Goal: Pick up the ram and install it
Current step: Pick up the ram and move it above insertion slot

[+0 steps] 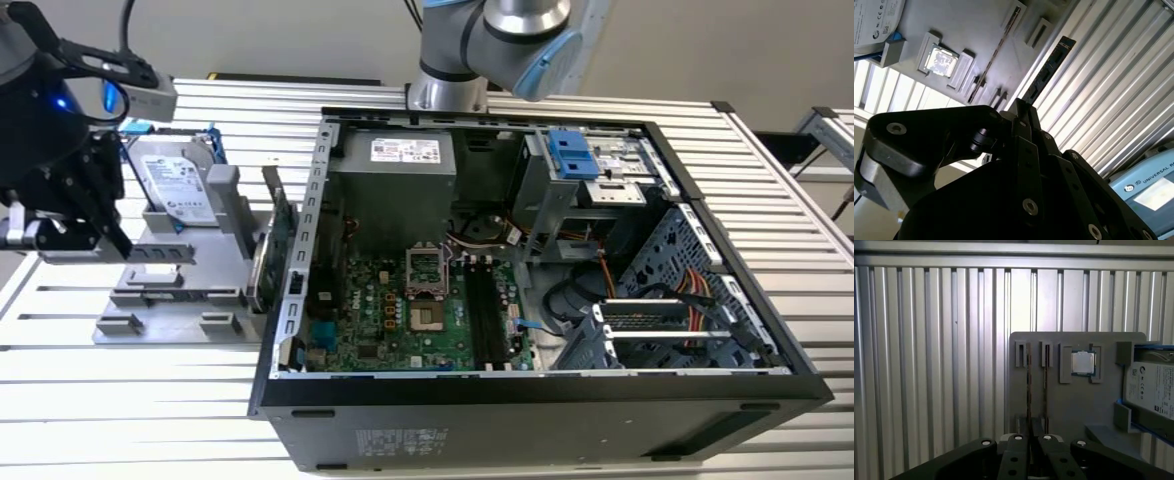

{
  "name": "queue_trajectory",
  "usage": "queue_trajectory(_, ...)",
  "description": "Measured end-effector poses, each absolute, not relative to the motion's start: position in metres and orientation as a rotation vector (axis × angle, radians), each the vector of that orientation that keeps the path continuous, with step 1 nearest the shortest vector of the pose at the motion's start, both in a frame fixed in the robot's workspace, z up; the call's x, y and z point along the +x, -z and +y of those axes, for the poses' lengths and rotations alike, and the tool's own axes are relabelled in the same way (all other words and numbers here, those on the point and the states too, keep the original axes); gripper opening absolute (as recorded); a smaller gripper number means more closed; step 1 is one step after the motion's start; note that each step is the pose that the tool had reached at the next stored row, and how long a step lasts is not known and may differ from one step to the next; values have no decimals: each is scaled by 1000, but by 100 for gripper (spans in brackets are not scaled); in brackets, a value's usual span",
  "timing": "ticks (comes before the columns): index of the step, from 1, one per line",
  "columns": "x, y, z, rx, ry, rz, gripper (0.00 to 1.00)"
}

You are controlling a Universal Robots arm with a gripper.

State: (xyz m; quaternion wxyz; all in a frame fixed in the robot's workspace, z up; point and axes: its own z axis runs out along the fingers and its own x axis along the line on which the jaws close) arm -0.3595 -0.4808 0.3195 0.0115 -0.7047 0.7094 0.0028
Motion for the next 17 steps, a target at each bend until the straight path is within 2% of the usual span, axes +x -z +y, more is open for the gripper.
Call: queue_trajectory(17,-359,-327,-481,-2198,-9,2212,0)
